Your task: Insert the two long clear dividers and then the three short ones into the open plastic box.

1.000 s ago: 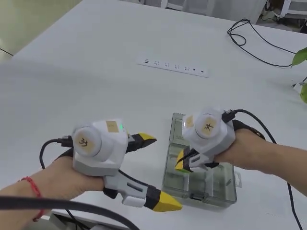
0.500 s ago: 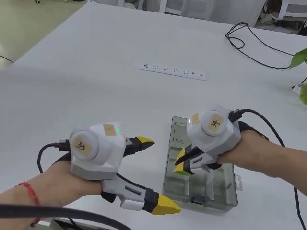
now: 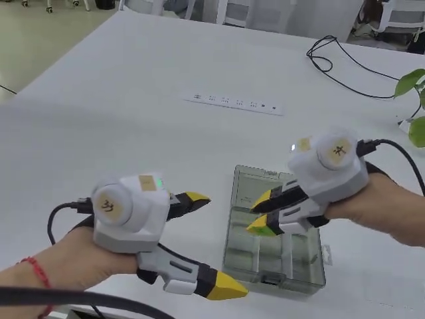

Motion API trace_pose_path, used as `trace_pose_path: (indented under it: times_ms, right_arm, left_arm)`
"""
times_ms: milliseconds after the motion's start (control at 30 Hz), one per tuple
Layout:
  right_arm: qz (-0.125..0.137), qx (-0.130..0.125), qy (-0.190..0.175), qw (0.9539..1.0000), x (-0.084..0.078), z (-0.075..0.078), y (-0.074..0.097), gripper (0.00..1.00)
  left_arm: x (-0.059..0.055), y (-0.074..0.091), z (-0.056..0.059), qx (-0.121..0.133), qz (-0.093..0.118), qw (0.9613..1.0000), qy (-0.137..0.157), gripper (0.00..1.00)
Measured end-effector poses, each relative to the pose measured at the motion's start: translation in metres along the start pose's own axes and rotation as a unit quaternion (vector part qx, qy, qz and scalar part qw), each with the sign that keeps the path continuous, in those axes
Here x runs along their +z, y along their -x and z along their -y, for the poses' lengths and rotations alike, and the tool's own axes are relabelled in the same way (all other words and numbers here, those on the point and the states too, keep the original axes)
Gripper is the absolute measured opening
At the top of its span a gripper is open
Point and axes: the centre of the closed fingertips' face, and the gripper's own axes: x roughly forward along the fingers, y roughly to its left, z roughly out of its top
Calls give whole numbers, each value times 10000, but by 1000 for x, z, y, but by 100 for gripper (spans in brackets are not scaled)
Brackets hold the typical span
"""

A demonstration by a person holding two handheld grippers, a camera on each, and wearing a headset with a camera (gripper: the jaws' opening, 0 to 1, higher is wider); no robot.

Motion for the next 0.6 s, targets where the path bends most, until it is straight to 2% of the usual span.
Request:
trace_pose_path:
  times_ms: [333, 600]
  right_arm:
    - [181, -167, -95, 9997, -7, -2, 35, 30]
    - [152, -314, -148, 9993, -22, -4, 58, 34]
  left_arm:
    - [2, 4, 1, 50, -9, 10000, -30, 100]
    - [3, 7, 1, 99, -12, 9999, -48, 100]
